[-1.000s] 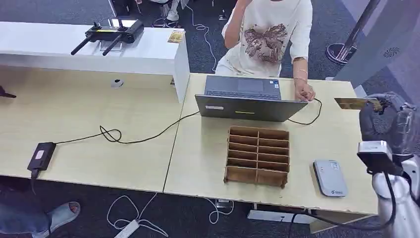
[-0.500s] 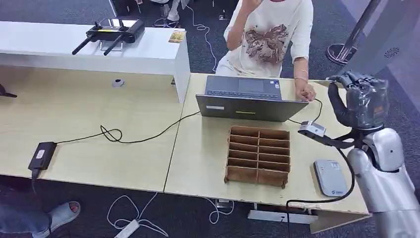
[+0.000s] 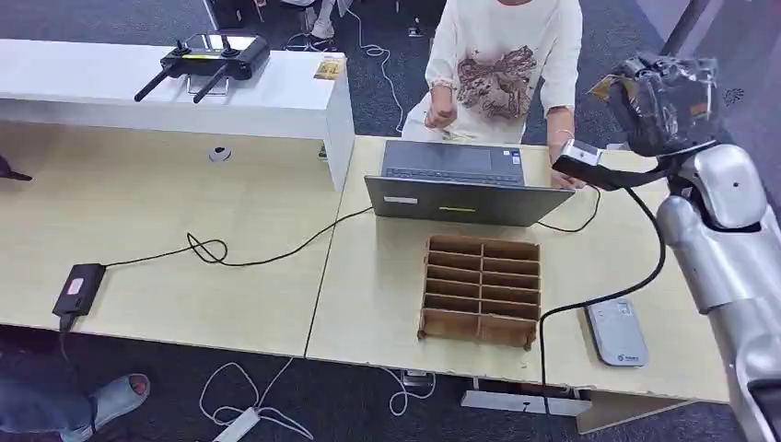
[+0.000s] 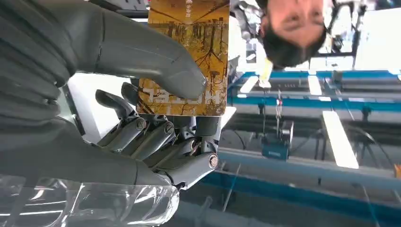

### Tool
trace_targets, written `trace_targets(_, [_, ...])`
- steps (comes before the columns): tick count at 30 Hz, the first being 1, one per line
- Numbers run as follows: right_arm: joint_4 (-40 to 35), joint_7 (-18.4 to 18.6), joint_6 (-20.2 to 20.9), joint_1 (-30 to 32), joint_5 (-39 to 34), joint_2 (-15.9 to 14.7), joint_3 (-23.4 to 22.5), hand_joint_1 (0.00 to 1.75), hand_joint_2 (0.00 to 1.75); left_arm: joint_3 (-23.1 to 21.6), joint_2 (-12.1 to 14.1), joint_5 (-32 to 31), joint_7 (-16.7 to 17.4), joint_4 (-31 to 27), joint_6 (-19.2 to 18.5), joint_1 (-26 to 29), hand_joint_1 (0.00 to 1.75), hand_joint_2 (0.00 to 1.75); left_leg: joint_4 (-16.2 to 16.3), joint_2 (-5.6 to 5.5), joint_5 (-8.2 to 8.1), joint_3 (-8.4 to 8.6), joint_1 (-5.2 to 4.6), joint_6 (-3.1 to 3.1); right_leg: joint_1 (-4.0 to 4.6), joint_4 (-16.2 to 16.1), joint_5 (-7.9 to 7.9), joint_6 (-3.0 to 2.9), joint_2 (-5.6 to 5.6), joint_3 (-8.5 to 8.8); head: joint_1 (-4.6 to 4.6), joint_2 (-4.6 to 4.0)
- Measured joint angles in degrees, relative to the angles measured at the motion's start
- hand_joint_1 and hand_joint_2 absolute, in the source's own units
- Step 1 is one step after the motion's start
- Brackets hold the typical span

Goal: Pass the card to the sensor for recognition and then transmit it.

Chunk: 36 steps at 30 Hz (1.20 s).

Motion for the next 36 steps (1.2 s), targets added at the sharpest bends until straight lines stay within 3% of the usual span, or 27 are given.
trace_targets(5, [2.8, 0.9, 1.4, -2.2, 0.5, 0.0, 2.1, 1.75, 1.75, 0.0, -0.1, 0.2, 0.4, 0.0, -0.2, -0.1, 0.0, 0.0, 0.0, -0.01, 0.0, 0.01, 0.0, 0.0, 0.0, 0.0, 0.0, 0.0, -0.01, 0.02, 0.0, 0.0])
trace_targets(11, [7.6, 0.2, 6.2, -6.0, -1.7, 1.2, 3.9, 1.75, 1.75, 0.0, -0.1, -0.5, 0.6, 0.0, -1.0, -0.3, 0.0, 0.0, 0.0, 0.03, 0.0, 0.01, 0.01, 0.0, 0.01, 0.0, 0.0, 0.0, 0.01, 0.02, 0.02, 0.0])
trace_targets(17, [15.1, 1.4, 15.4, -10.9, -5.1, 4.8, 5.3, 1.75, 1.75, 0.0, -0.3, -1.4, 1.2, 0.0, -2.1, -0.7, 0.0, 0.0, 0.0, 0.02, 0.01, 0.02, 0.05, -0.01, 0.04, 0.0, 0.0, 0.0, 0.0, 0.02, 0.02, 0.0])
trace_targets(21, [19.8, 2.6, 23.0, -13.1, -8.6, 7.5, 5.8, 1.75, 1.75, -0.5, -0.5, -4.0, -0.8, 0.0, -3.5, -1.2, 0.0, 0.0, 0.0, 0.05, 0.01, 0.02, 0.05, -0.01, 0.03, 0.0, 0.0, 0.0, 0.01, 0.01, 0.02, 0.0])
trace_targets(24, [22.6, 3.4, 26.6, -14.4, -10.1, 9.5, 5.8, 1.75, 1.75, -1.7, -0.5, -5.0, -1.6, 0.0, -4.3, -1.5, 0.0, 0.0, 0.0, 0.05, 0.01, 0.02, 0.04, -0.01, 0.03, 0.0, 0.0, 0.0, 0.01, 0.01, 0.02, 0.0])
trace_targets(30, [25.8, 5.3, 30.7, -15.9, -11.1, 12.2, 5.9, 1.75, 1.75, -2.3, -0.5, -5.6, -1.7, 0.0, -5.3, -1.8, 0.0, 0.0, 0.0, 0.04, 0.01, 0.01, 0.05, -0.01, 0.03, 0.0, 0.0, 0.0, -0.01, 0.01, 0.02, 0.0])
trace_targets(36, [27.7, 6.5, 32.1, -17.2, -11.2, 13.7, 5.9, 1.75, 1.75, -3.4, -0.9, -7.1, -2.4, 0.0, -6.0, -2.2, 0.0, 0.0, 0.0, 0.07, 0.01, 0.02, 0.04, -0.01, 0.02, 0.0, 0.0, 0.0, 0.02, 0.02, 0.0, 0.0])
